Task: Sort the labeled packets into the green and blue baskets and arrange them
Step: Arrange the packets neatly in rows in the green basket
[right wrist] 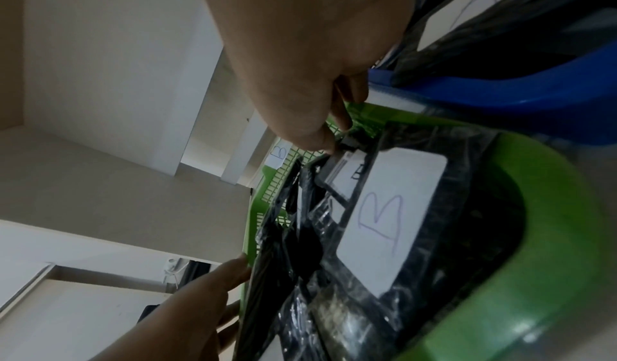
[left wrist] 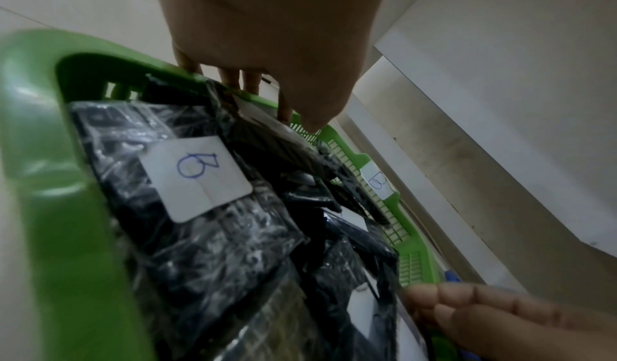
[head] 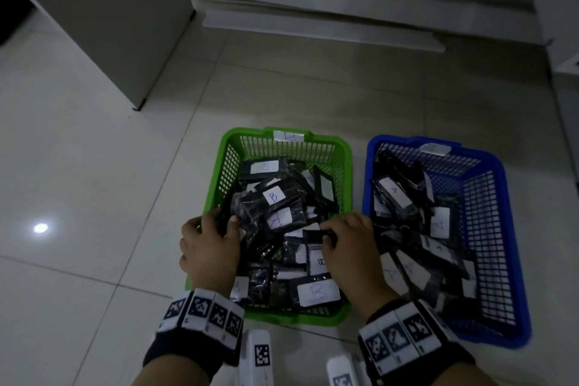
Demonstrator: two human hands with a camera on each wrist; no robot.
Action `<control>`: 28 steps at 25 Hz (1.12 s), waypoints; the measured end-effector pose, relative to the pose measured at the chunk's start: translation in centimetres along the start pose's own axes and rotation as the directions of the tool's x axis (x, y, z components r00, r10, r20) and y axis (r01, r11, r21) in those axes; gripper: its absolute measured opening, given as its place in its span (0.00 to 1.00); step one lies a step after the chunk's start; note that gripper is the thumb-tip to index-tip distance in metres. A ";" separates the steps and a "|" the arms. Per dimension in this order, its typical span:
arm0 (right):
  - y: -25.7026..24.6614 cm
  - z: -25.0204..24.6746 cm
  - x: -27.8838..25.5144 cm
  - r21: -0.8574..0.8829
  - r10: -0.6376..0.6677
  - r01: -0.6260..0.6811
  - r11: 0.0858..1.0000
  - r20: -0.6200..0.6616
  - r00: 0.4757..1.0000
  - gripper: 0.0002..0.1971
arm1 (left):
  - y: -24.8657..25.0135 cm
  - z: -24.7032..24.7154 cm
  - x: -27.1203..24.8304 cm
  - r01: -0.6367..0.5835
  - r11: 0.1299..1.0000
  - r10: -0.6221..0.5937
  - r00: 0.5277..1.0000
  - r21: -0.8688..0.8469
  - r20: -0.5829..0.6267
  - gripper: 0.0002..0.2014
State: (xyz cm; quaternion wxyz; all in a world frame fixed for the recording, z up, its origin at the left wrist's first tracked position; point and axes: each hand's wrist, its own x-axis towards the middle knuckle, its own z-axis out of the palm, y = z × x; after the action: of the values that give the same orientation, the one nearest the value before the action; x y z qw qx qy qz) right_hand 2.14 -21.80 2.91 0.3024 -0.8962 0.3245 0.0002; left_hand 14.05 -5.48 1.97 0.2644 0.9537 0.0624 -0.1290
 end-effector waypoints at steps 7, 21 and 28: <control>-1.7 0.5 7.9 -0.077 0.063 -0.054 0.996 0.128 0.990 0.22 | 0.7 1.1 4.7 -0.139 0.983 0.156 0.976 -0.118 0.150 0.34; -1.7 -0.4 9.9 0.009 0.068 -0.069 0.998 0.053 0.996 0.23 | 2.9 1.7 5.5 -0.382 0.923 0.383 0.914 -0.032 0.131 0.21; -0.9 1.0 13.3 0.034 0.179 -0.198 0.980 0.298 0.938 0.21 | 3.2 1.4 4.9 -0.370 0.926 0.342 0.904 0.073 0.256 0.18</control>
State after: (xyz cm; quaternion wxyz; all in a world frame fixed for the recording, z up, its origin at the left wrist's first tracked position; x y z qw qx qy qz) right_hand 13.33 -28.45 -0.05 0.3741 -0.8410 0.3602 0.1517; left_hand 19.08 -8.71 0.96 0.2313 0.9407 -0.1529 -0.1956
